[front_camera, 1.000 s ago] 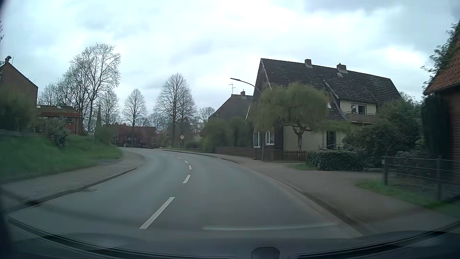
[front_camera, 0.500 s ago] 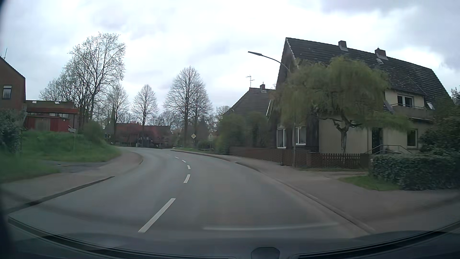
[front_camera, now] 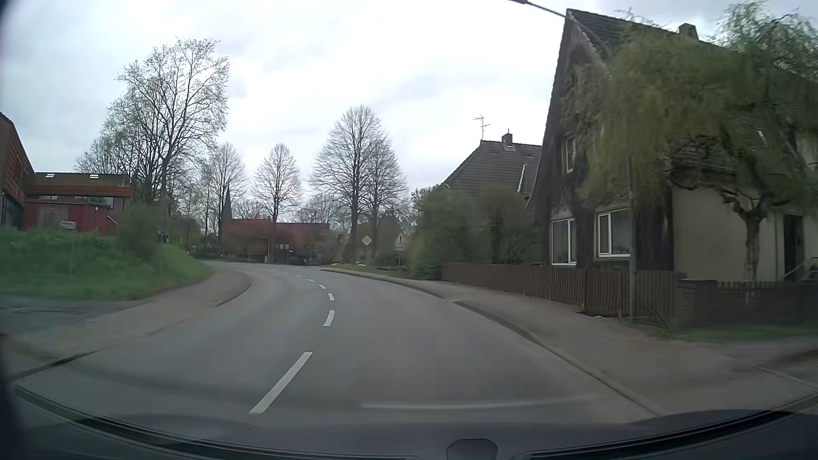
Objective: Follow the waypoints while adhering to traffic rules and regulations
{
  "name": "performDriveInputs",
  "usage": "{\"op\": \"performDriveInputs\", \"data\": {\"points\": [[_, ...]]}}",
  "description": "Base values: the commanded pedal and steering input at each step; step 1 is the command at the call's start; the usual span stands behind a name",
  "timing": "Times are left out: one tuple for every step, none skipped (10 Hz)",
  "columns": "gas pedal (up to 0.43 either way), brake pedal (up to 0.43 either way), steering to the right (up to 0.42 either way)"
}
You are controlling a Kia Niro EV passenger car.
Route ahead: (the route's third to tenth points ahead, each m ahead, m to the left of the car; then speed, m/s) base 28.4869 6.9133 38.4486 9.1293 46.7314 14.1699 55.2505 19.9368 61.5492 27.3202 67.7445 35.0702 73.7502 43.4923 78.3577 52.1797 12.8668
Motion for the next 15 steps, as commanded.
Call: {"op": "performDriveInputs", "data": {"points": [[0.157,0.006,-0.054],[0.157,0.006,-0.054],[0.157,0.000,-0.055],[0.157,0.000,-0.056],[0.157,0.000,-0.056],[0.157,0.000,-0.056],[0.157,0.000,-0.056],[0.157,0.000,-0.056],[0.157,0.006,-0.057],[0.157,0.000,-0.056],[0.157,0.000,-0.056],[0.157,0.000,-0.056],[0.157,0.000,-0.056],[0.157,0.000,-0.055],[0.157,0.000,-0.054]]}}
